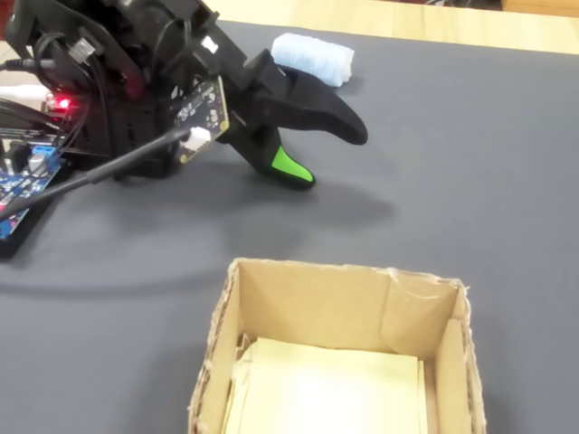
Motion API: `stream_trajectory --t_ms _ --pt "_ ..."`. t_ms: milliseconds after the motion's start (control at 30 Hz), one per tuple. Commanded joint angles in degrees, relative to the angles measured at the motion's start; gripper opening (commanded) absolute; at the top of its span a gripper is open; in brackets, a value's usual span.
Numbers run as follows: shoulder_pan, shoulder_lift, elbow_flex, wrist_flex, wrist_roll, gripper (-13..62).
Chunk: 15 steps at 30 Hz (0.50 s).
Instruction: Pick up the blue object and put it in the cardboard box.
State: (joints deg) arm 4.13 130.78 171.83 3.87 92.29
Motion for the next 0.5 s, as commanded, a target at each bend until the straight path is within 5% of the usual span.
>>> stream_trajectory --t_ms 0,467 --pt "-0.9 4.7 -1.7 6.4 3.0 33.8" --pt "-8.6 4.4 -13.4 22.6 11.1 33.8"
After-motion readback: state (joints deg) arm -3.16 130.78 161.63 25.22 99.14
